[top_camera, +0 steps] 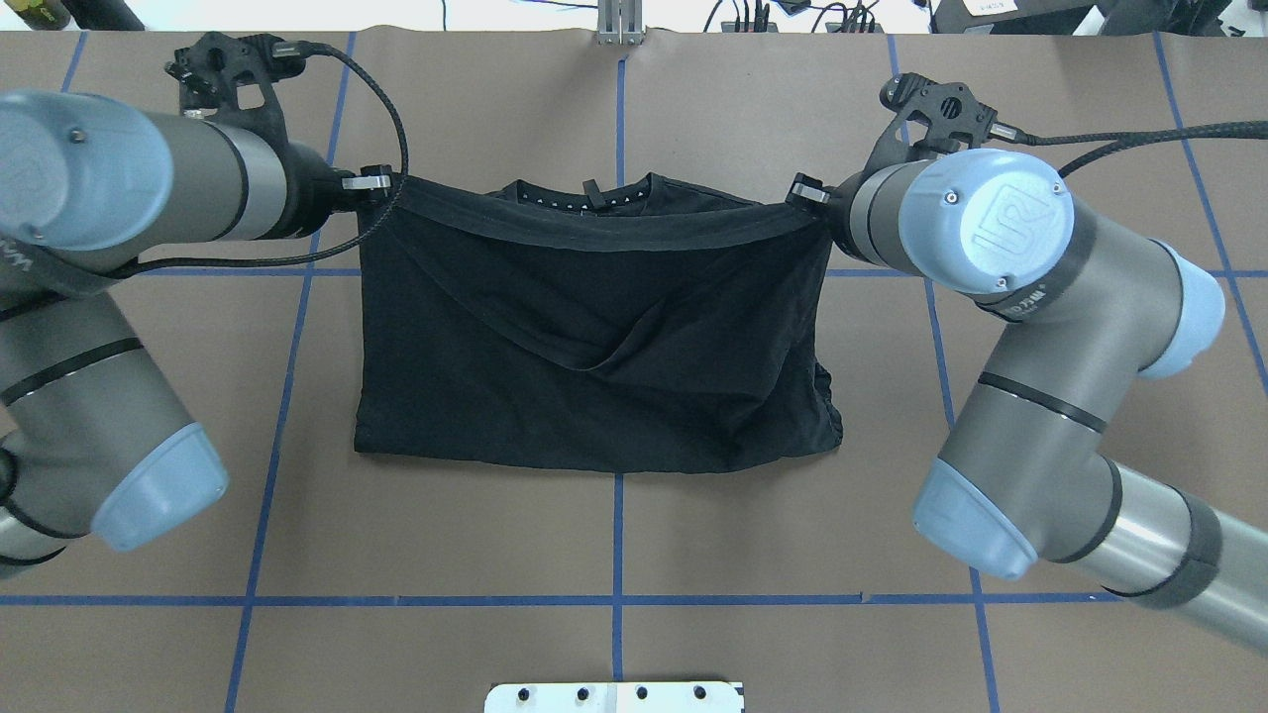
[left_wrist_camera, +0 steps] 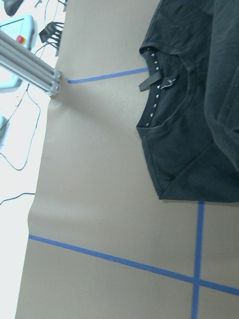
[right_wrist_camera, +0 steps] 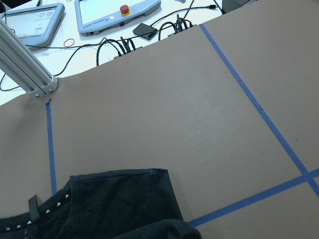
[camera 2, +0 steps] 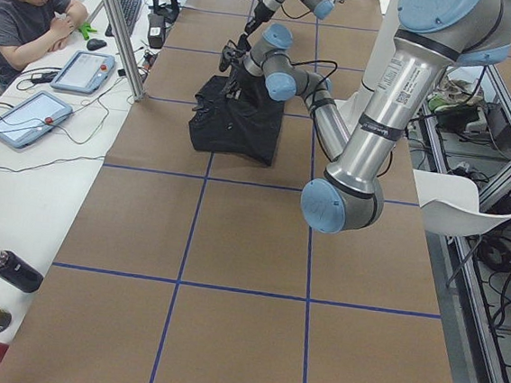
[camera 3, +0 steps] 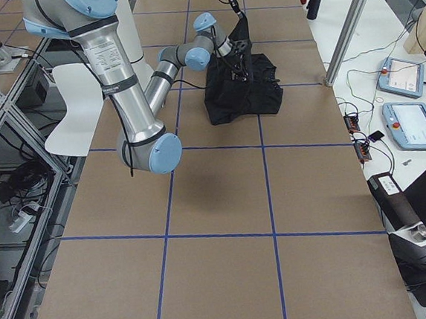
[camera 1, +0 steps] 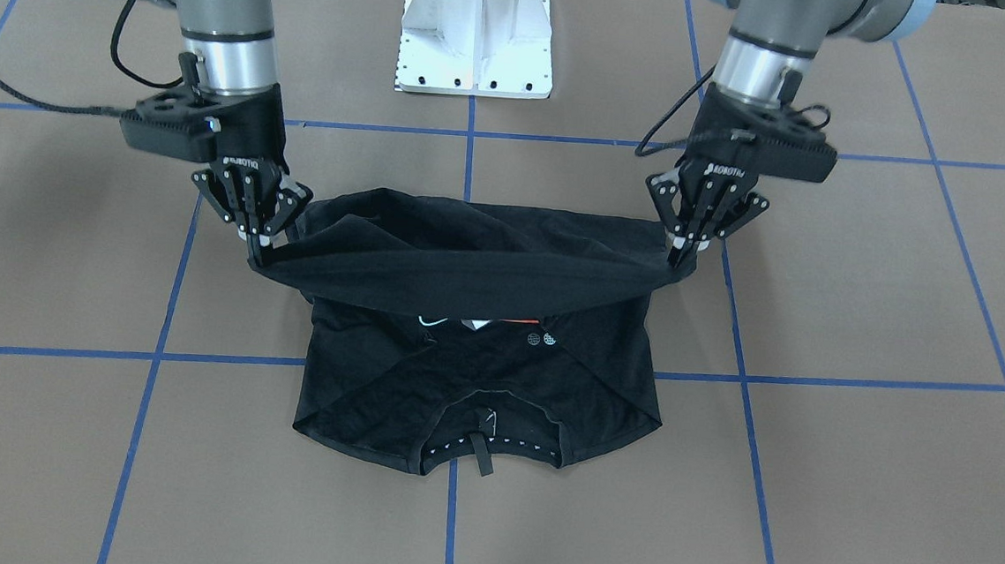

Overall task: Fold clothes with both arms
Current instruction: 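Lay the hem near the collar and open both grippers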

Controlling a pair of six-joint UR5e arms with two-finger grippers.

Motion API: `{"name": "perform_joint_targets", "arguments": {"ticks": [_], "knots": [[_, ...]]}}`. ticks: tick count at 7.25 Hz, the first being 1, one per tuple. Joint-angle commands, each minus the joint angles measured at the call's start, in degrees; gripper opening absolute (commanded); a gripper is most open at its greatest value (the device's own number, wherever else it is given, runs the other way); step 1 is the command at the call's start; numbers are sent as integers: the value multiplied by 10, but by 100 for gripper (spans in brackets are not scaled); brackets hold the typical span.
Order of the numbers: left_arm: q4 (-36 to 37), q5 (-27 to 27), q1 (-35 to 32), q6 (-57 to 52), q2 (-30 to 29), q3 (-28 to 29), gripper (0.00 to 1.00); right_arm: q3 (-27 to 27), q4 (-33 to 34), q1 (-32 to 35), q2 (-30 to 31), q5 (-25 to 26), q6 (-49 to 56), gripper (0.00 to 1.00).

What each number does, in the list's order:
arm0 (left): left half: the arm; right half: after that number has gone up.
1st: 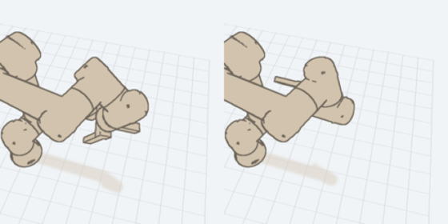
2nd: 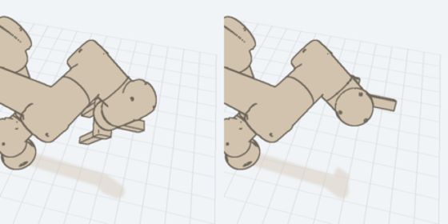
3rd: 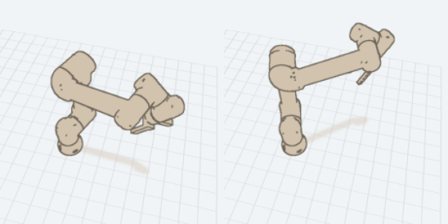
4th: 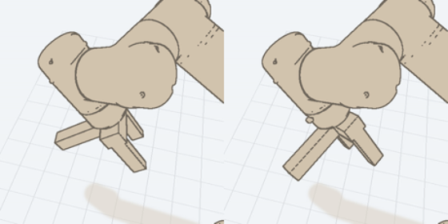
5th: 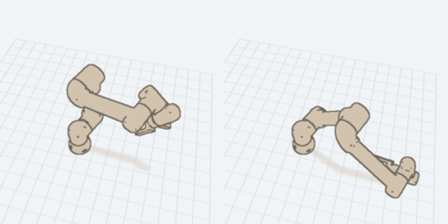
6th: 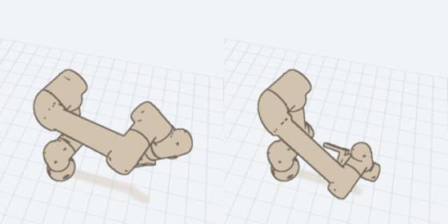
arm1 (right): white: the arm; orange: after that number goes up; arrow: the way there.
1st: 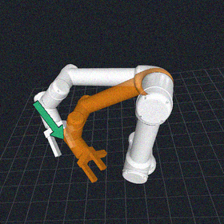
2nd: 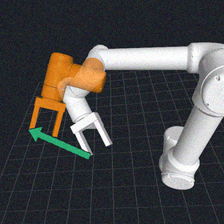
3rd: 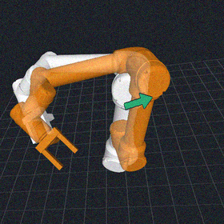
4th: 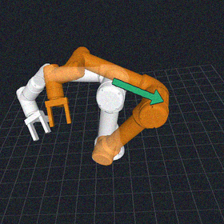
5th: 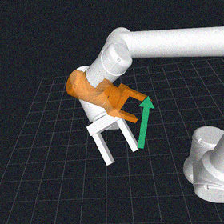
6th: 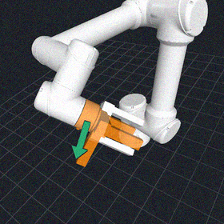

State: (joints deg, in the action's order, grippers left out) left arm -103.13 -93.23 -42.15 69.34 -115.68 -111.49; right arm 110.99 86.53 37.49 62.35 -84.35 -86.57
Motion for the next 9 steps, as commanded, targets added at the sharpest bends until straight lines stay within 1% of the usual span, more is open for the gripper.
{"name": "perform_joint_targets", "arguments": {"ticks": [1,2,3,4,6,7,8,9], "knots": [[-72,17,1,-1,-59,140,0,-85,-12,15,-58,1,6,0],[-111,18,1,-27,-67,185,0,-148,-28,24,-98,1,8,0],[-119,27,-3,-54,-71,207,0,-209,-69,35,-122,1,14,0],[-120,30,-8,-65,-80,224,0,-244,-106,45,-126,1,37,0],[-124,43,-9,-92,-117,295,0,-289,-110,51,-141,3,48,0],[-147,44,-10,-98,-120,326,0,-306,-110,51,-149,3,60,0],[-186,44,-10,-104,-121,359,0,-332,-111,52,-160,16,66,0],[-198,43,-14,-113,-121,366,9,-367,-112,52,-180,22,77,19]]}}
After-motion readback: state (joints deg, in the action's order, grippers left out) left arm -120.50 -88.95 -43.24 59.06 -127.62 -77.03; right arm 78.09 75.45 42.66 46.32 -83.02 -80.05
